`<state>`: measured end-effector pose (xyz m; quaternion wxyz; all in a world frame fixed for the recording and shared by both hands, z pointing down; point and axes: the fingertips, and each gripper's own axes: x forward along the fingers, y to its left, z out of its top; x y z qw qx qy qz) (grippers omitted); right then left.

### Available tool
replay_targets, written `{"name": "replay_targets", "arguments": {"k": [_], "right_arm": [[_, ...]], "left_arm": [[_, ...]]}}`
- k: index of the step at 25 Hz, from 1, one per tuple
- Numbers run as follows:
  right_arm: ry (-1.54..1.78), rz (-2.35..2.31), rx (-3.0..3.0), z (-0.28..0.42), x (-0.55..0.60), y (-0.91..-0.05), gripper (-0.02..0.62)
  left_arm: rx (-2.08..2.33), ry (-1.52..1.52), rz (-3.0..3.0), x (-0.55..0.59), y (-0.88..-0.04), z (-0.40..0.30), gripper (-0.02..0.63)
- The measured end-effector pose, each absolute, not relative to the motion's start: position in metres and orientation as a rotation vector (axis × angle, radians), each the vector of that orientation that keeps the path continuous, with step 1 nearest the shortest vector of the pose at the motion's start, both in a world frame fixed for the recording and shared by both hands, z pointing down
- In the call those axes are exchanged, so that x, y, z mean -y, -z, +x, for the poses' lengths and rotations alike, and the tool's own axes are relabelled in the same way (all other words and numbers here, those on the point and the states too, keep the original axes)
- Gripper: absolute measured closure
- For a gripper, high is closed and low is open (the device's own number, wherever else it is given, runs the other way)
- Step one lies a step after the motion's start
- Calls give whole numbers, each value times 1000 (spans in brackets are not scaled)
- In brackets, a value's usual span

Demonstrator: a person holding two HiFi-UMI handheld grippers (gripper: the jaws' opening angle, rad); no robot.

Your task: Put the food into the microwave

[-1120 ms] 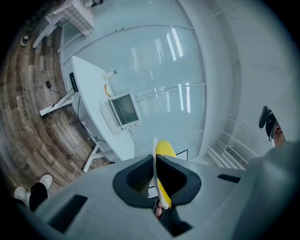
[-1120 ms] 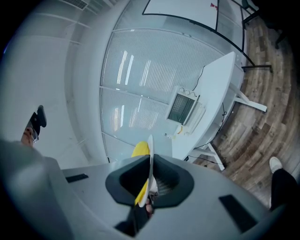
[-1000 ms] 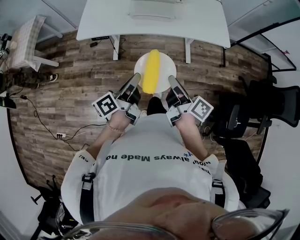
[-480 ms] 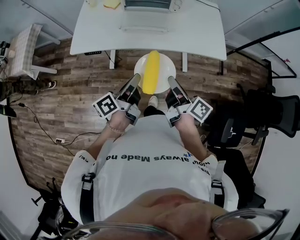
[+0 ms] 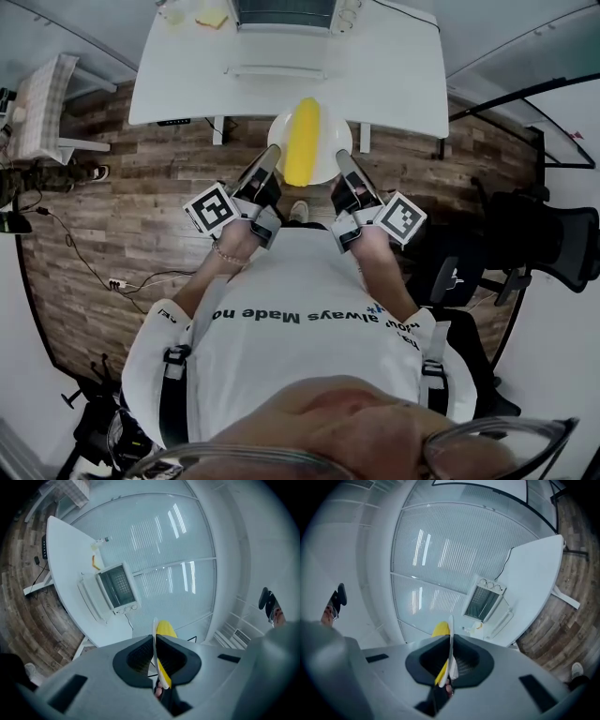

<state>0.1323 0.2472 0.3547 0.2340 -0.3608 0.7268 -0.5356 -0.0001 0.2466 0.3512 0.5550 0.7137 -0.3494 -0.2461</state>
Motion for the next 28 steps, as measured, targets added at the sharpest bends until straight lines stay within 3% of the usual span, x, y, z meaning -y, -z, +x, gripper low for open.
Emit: {"name": "replay_targets", "arguments": {"k": [14, 28], "right_arm": [[1485, -995, -1974, 128, -173, -364, 572], [1488, -1037, -1968, 71, -22, -364, 572]], "left_arm": [[823, 588, 1690, -170, -356, -5, 586], [796, 580, 1665, -17, -358, -62, 586]]}}
